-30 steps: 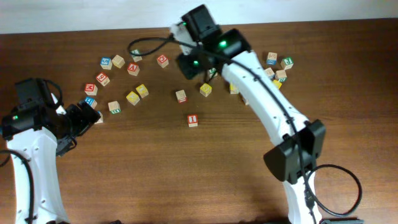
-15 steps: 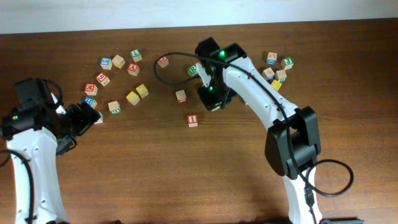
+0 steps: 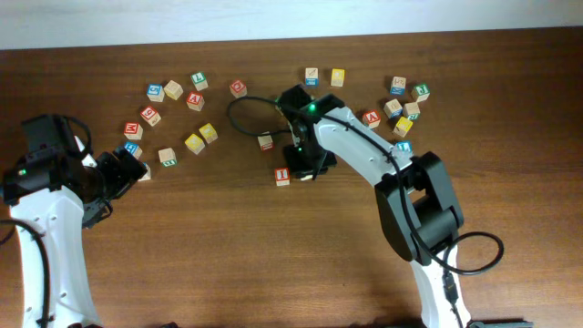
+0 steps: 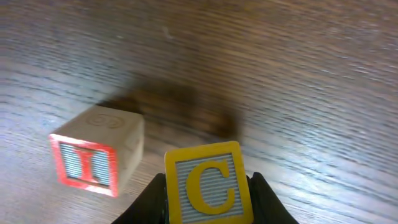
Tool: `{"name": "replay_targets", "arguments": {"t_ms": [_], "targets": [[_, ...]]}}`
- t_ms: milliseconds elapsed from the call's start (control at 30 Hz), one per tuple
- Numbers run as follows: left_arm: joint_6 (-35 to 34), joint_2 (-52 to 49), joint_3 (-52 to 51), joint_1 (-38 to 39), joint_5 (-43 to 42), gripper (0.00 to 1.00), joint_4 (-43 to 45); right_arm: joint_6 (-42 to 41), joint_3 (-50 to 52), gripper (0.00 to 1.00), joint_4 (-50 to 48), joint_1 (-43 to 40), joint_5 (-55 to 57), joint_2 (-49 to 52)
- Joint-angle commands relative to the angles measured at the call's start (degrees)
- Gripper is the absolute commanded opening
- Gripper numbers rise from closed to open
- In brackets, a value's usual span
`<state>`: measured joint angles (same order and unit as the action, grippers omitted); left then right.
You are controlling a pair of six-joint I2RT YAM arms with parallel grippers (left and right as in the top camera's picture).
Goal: Spell out ICRA
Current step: 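Carry the C block to the center and set it beside the I block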
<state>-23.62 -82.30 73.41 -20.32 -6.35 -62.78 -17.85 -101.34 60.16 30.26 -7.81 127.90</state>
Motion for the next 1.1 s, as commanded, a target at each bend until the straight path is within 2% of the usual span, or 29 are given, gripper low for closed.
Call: {"name": "replay_targets", "arguments": {"t_ms": [0,67,133,367,467,633,733,800,867,900,967,1000,1067], "targets": [[0.5,-0.37,0.72,0.07,0.61,0.99,0.15,-2.84,0.52,0.24,-0.7,0.96,-0.44,0.11],[0.5,-0.39,0.72,0.07,0.61,0.99,0.13,-2.84,0.52,0.24,-0.7,0.96,-0.44,0.11],[0.5,-0.42,0.72,0.07,0.61,0.99,0.13,-2.84,0.52,0.29,-1.09,0.96,-0.28,0.11],[0.5,-0.42,0.72,0.07,0.59,0.99,0.13,-3.72,0.52,0.29,-3.5,0.96,-0.31,0.11],[0.5,-0.42,0.72,0.07,0.61,0.99,0.13,-3.72,0.52,0.17,-3.54,0.96,-0.31,0.11],[0.5,-0.42,0.72,0.07,0.61,0.99,0.13,-3.72,0.52,0.17,-1.73,0.96,-0.37,0.11],[0.5,-0.42,0.72,0.07,0.61,0.99,0.13,-3.67,0.55,0.22,1.4,0.96,-0.33,0.11],[0.5,-0.42,0.72,0.07,0.61,0.99,0.13,-3.67,0.55,0.3,2.05,1.03,-0.35,0.11],[0.5,-0.42,0.7,0.07,0.59,0.99,0.13,-3.67,0.57,0.31,2.01,1.25,-0.33,0.11],[0.5,-0.42,0.7,0.07,0.61,0.99,0.13,-3.67,0.57,0.3,1.97,1.31,-0.33,0.11],[0.5,-0.42,0.7,0.07,0.61,0.99,0.13,-3.67,0.57,0.11,1.05,1.33,-0.26,0.11],[0.5,-0.42,0.7,0.07,0.59,0.99,0.13,-3.69,0.57,0.06,0.17,1.33,-0.24,0.11],[0.5,-0.42,0.7,0.07,0.59,0.99,0.13,-3.69,0.57,0.04,-1.53,1.33,-0.26,0.11]]}}
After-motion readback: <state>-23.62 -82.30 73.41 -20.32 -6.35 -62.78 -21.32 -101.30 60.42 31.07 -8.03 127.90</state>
